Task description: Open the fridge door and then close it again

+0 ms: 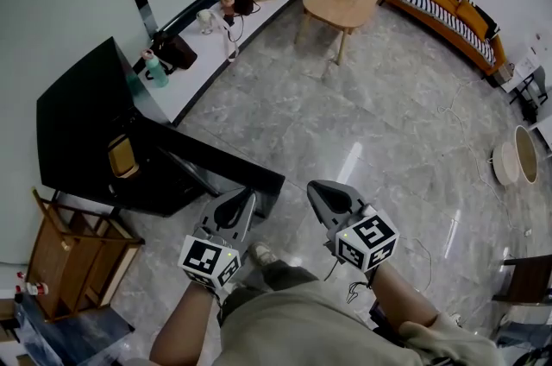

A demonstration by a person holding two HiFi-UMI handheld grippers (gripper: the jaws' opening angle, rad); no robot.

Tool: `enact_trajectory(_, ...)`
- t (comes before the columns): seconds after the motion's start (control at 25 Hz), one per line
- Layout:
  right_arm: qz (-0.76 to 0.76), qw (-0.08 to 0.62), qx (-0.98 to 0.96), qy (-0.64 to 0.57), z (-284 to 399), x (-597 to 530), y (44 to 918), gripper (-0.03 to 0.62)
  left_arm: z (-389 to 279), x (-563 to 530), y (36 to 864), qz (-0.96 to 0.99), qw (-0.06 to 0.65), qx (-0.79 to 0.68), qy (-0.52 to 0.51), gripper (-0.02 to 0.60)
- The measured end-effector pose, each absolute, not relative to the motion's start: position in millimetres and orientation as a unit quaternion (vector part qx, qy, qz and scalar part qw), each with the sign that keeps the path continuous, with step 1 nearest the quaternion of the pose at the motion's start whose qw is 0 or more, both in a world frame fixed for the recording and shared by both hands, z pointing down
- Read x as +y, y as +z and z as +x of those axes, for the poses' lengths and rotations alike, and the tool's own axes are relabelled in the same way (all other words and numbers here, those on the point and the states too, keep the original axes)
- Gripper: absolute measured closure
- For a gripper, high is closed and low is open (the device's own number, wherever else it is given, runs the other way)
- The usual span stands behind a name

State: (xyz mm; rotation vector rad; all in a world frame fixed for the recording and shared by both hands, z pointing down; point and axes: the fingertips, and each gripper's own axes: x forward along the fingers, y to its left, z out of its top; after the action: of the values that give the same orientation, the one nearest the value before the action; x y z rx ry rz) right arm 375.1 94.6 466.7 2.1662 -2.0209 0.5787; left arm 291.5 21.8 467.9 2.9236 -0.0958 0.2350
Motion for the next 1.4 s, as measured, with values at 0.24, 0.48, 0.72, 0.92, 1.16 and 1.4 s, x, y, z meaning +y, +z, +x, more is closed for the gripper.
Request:
enact_trajectory(0.24,0.721,0.061,-0.665,0.187,388,91,464,0.597,310,17,470,0.991,0.098,-0.025,0.085,0.557)
enact_trajectory(0.48,0.724,0.059,-0.662,0.183,396,84,461,0.597,322,3,469,0.99,0.103,-0.031,0.088,0.557)
enact_trajectory(0.72,0.724,0.056,-0.663,0.181,400,79,458,0.597,322,-3,467,0.99,0.1,-0.035,0.093,0.557)
enact_trajectory(0.92,0.718,0.046,-0.674,0.168,395,69,445,0.597,305,-13,458,0.99,0.093,-0.053,0.093,0.557)
enact_trajectory(1.16,0.704,0.021,-0.699,0.126,383,54,400,0.597,268,-31,428,0.99,0.048,-0.094,0.09,0.557)
enact_trajectory(1.4,0.681,-0.001,-0.729,0.07,356,44,340,0.597,213,-48,386,0.986,0.029,-0.153,0.06,0.557)
